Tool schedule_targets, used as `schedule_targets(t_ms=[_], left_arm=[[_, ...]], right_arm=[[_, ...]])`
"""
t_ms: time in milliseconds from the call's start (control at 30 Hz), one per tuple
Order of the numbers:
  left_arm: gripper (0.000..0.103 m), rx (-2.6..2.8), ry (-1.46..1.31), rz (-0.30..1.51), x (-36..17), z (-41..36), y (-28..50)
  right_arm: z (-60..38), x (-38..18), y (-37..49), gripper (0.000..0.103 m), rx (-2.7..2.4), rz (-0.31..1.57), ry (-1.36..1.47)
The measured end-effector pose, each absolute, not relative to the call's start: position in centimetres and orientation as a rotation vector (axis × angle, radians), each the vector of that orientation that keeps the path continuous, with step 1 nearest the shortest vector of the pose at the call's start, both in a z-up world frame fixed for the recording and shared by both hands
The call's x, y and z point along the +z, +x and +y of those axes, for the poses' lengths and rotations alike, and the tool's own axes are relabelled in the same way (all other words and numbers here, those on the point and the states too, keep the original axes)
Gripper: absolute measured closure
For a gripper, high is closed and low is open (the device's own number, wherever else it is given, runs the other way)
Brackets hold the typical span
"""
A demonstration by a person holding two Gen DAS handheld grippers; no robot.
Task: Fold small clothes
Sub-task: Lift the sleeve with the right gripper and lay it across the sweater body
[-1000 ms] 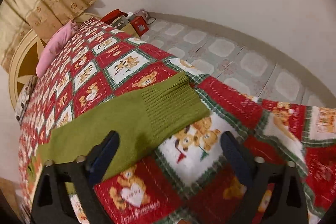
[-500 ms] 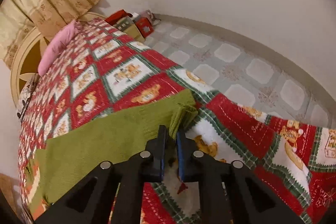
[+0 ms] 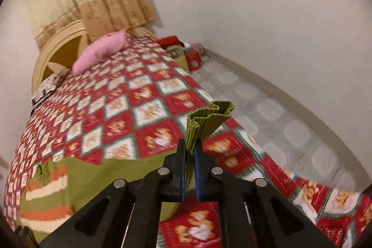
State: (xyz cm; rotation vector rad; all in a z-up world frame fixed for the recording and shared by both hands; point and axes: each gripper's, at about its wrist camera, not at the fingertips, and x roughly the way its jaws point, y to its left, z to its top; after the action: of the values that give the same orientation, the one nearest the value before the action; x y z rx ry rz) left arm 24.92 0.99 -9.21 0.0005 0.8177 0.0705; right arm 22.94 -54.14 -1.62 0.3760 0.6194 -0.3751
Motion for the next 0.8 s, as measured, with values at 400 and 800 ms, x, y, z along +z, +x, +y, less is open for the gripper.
schedule_targets(t_ms=[400, 800], left_arm=[[0.000, 0.046, -0.044, 0.788, -8.6, 2.5, 23.3], [0.000, 0.013, -0.106, 0.794, -9.3, 3.8, 22.9]], right_arm=[[-42.5, 9.1, 25.0, 0.097, -0.171, 0.494, 0.188], [-28.2, 14.4, 26.9, 0.097, 0.053, 0.443, 0.013]])
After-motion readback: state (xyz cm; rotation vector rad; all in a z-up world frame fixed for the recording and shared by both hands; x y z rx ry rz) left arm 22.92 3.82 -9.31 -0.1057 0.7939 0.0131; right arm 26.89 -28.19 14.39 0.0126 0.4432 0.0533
